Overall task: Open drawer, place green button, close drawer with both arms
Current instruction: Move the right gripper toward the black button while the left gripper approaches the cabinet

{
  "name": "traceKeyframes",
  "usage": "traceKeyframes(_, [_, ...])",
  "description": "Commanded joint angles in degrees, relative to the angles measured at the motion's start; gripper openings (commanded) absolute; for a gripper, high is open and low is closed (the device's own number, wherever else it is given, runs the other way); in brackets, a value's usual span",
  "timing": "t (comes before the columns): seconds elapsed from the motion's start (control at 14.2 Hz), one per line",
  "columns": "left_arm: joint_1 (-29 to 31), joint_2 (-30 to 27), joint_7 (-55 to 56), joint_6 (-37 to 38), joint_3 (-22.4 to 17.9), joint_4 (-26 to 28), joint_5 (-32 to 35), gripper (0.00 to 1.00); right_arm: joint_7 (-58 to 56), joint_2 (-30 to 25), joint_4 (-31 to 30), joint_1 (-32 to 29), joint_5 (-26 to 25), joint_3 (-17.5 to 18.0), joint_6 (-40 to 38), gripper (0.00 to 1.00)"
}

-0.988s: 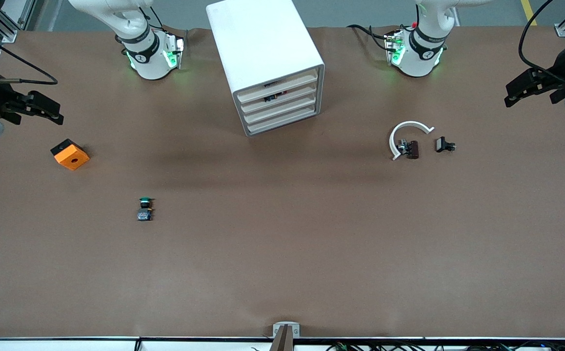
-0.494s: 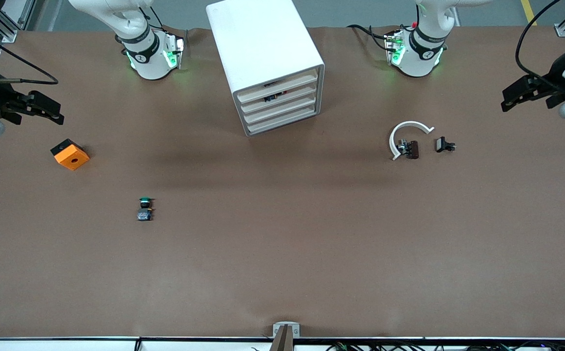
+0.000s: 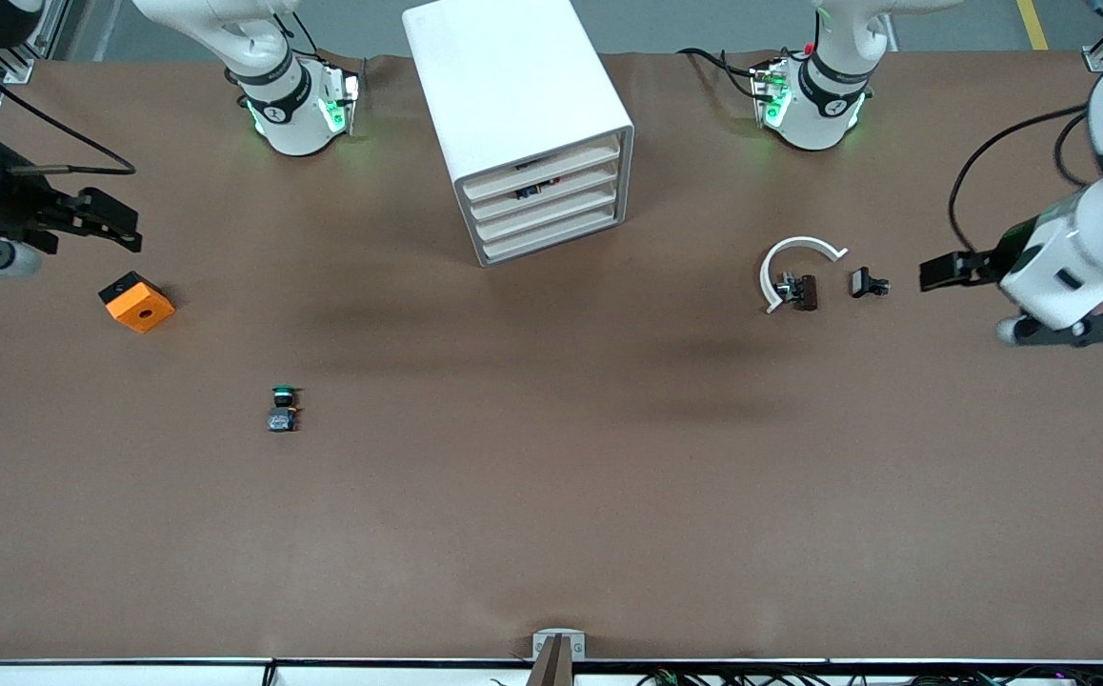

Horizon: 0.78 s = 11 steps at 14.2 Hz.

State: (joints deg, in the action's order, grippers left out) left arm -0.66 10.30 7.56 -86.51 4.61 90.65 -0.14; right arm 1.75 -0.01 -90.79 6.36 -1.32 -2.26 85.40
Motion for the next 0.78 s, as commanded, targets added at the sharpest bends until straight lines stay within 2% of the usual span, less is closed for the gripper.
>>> traceKeyframes(0.0, [-0.48, 4.18, 6.82, -0.85, 3.73, -1.18, -1.61, 1.0, -0.17, 2.55, 2.63, 0.67, -0.7, -0.11, -0.94, 1.0])
traceKeyframes(0.14, [-1.96, 7.61, 14.02, -2.6, 6.37, -1.18, -1.71, 1.0, -0.7, 4.39, 2.55, 0.85, -1.14, -0.11, -0.94, 1.0])
traceKeyframes(0.42, [-8.02, 13.41, 21.94, -6.56, 6.82, -1.18, -1.53, 1.0, -0.79, 10.63, 2.55, 1.38, -1.66, -0.02, 0.45, 1.0])
traceKeyframes(0.71, [-12.69, 19.56, 32.06, -7.09, 6.91, -1.97, -2.4, 1.0, -0.7, 16.09, -0.08, 1.56, -1.49, -0.02, 9.75, 1.0])
